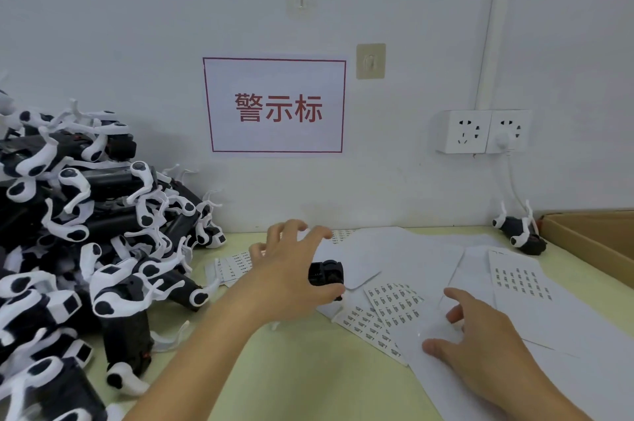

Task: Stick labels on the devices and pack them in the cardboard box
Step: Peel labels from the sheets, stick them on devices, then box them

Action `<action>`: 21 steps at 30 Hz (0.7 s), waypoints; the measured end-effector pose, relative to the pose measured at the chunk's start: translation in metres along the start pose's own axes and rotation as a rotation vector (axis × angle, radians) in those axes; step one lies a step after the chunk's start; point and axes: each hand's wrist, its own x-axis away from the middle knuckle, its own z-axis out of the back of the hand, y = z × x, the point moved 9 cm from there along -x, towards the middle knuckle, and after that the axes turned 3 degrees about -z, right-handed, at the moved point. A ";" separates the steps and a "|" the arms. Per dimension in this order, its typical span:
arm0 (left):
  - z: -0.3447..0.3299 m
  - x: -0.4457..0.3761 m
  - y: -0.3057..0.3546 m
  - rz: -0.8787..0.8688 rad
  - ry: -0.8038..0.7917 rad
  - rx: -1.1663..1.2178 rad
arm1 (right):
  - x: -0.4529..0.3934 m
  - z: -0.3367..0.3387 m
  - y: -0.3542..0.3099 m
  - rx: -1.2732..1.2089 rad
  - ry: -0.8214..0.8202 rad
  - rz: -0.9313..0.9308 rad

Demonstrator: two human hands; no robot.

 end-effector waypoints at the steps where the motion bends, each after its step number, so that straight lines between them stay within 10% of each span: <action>1: -0.002 0.000 0.010 -0.049 0.023 0.003 | 0.000 0.002 -0.001 -0.035 0.007 -0.003; 7: -0.033 0.008 0.063 -0.261 0.138 0.155 | -0.001 0.002 0.000 -0.347 -0.001 0.036; 17: -0.098 0.018 0.050 0.186 0.187 1.102 | 0.008 -0.016 -0.015 -0.798 -0.293 0.067; 21: -0.102 0.020 0.053 0.149 0.159 1.103 | 0.004 -0.014 -0.011 -0.794 -0.217 0.052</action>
